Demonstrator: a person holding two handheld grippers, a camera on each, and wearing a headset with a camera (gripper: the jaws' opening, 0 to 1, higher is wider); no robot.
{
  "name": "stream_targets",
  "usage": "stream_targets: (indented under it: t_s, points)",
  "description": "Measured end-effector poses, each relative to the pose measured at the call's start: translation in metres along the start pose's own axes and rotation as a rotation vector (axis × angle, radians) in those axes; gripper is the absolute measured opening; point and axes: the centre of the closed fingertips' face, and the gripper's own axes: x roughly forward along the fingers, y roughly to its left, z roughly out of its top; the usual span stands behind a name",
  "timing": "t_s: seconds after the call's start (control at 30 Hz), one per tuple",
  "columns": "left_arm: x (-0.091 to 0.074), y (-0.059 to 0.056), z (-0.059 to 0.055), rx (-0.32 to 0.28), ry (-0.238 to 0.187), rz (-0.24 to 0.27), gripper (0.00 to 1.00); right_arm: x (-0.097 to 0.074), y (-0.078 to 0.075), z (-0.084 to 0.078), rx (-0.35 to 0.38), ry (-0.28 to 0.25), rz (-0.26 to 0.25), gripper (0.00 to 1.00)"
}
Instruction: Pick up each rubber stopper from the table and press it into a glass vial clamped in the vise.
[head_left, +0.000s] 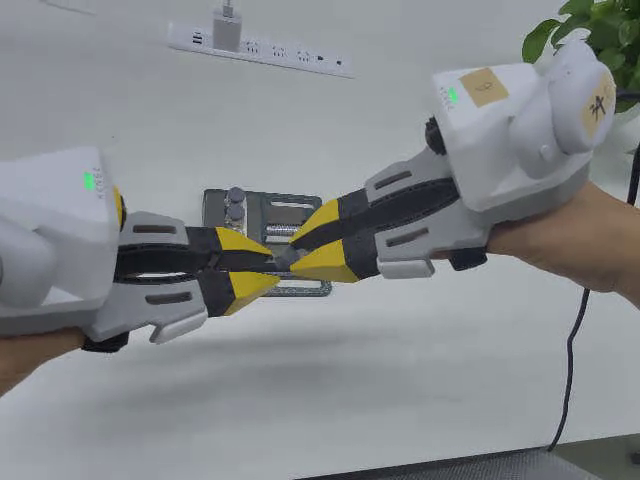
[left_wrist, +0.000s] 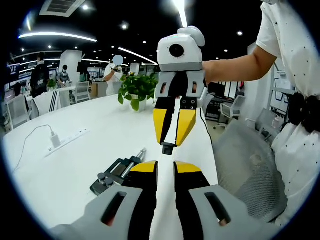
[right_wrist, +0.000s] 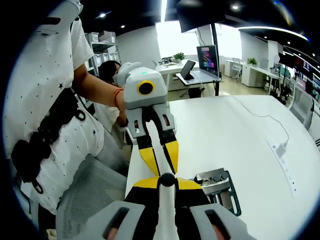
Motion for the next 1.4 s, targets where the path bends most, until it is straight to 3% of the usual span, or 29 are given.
stream_targets:
  t_s: [0.2, 0.4, 0.63, 0.77, 1.07, 1.23, 1.4]
  points:
    - [-0.01, 0.009, -0.009, -0.007, 0.008, 0.04, 0.17, 0.003, -0.008, 0.006, 0.004, 0.006, -0.025, 0.06]
    - [-0.019, 0.019, -0.023, -0.019, 0.029, 0.084, 0.32, 0.011, -0.019, 0.007, 0.007, 0.031, -0.049, 0.06]
    - [-0.027, 0.025, -0.034, -0.026, 0.032, 0.112, 0.42, 0.02, -0.036, 0.006, 0.02, 0.082, -0.085, 0.06]
    - [-0.03, 0.03, -0.041, -0.029, 0.034, 0.128, 0.54, 0.027, -0.048, 0.005, 0.029, 0.111, -0.1, 0.06]
    - [-0.033, 0.034, -0.054, -0.009, 0.053, 0.131, 0.71, 0.047, -0.064, -0.001, 0.042, 0.191, -0.121, 0.06]
    - [-0.033, 0.035, -0.06, 0.019, 0.062, 0.127, 0.77, 0.058, -0.07, -0.01, 0.044, 0.247, -0.12, 0.06]
    - [-0.032, 0.036, -0.065, 0.007, 0.058, 0.121, 0.84, 0.068, -0.077, -0.02, 0.034, 0.305, -0.119, 0.06]
